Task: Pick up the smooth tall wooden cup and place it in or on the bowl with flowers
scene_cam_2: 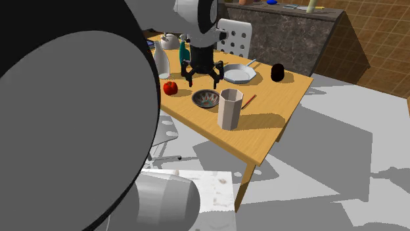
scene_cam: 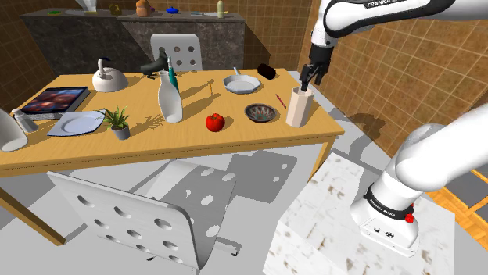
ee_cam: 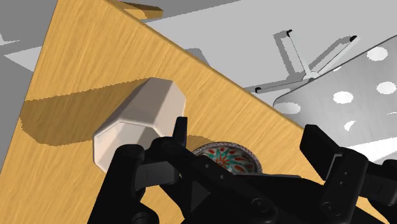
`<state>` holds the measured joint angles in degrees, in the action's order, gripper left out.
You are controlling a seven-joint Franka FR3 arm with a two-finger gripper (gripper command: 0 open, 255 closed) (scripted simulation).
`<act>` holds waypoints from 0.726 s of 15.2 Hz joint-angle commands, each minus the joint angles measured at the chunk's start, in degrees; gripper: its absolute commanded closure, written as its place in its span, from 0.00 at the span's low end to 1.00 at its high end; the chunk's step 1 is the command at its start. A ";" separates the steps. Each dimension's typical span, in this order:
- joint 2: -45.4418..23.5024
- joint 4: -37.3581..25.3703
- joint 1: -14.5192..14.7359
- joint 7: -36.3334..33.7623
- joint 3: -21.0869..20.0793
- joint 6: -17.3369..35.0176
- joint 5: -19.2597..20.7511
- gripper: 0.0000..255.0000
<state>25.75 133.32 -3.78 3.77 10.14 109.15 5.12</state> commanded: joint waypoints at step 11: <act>-21.28 -8.52 -0.99 10.95 7.16 12.13 -5.57 0.00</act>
<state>5.28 124.94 -4.68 14.21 17.09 120.63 -0.14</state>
